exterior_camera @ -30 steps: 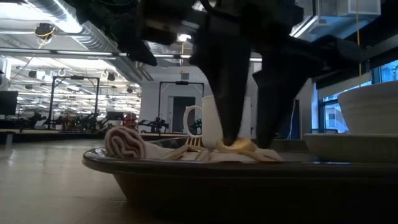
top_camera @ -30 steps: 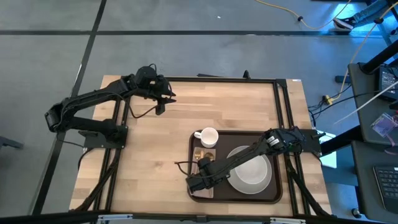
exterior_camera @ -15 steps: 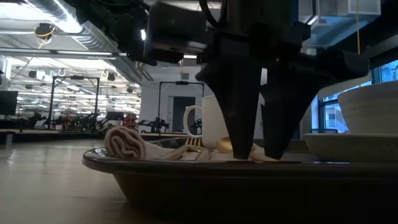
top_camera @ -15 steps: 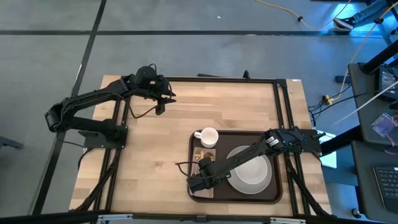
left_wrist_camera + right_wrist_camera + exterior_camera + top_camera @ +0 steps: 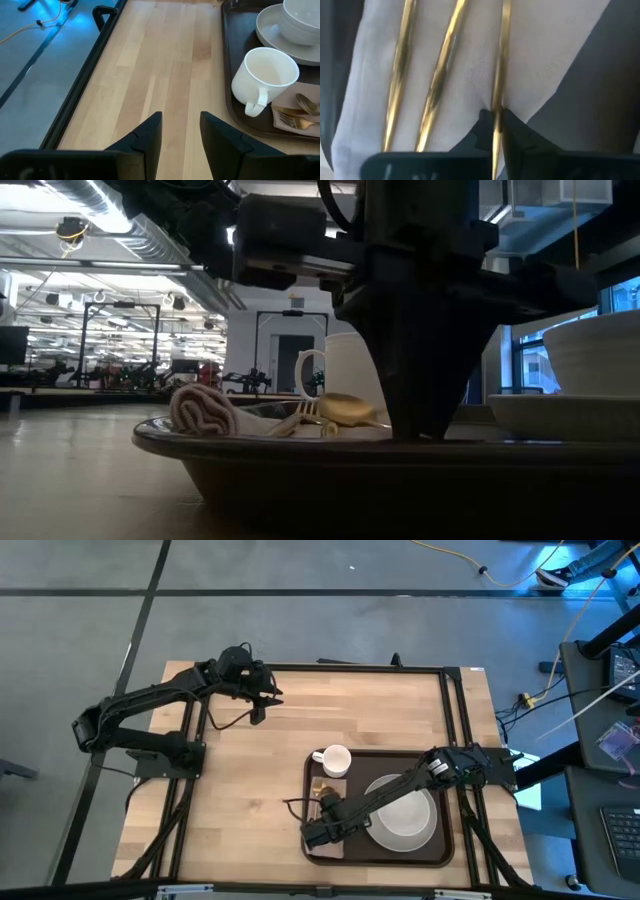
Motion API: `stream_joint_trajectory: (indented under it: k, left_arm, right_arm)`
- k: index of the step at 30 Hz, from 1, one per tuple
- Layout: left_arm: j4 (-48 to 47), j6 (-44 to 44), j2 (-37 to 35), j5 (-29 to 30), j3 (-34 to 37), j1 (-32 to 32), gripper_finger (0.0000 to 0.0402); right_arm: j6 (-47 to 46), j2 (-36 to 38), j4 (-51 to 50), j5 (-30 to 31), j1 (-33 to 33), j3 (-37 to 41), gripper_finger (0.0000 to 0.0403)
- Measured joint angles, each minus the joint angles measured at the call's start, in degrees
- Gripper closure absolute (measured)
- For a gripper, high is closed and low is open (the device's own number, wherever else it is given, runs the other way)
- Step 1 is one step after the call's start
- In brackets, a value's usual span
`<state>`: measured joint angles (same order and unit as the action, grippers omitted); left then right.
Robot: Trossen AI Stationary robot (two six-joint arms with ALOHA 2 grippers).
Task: Set up tray
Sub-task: Adjust the gold spoon on the brown napkin
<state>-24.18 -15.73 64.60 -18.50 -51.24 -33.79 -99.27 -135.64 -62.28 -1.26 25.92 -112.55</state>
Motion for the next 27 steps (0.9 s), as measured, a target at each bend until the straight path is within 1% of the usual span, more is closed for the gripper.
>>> stream_joint_trajectory:
  k: [8,12,19,24,27]
  left_arm:
    - [0.00,0.00,0.00,0.00,0.00,0.00,0.0274]
    - [0.00,-0.02,0.00,0.00,0.00,-0.01,0.0274]
    - [-0.04,-0.02,0.00,0.00,0.00,-0.01,0.0274]
    - [-0.02,-0.02,0.00,0.00,0.00,0.00,0.0274]
    - [-0.02,-0.04,0.00,0.00,0.00,0.01,0.0274]
  right_arm:
    - [-8.65,0.16,0.73,-0.44,-0.03,0.00,0.0386]
    - [-10.05,0.97,2.89,-0.57,-0.03,0.00,0.0391]
    - [-11.85,2.57,2.43,-0.61,0.00,-0.02,0.0390]
    - [-15.58,2.67,2.24,-0.48,0.00,-0.02,0.0390]
    - [-17.48,2.67,1.46,1.45,0.00,-0.02,0.0390]
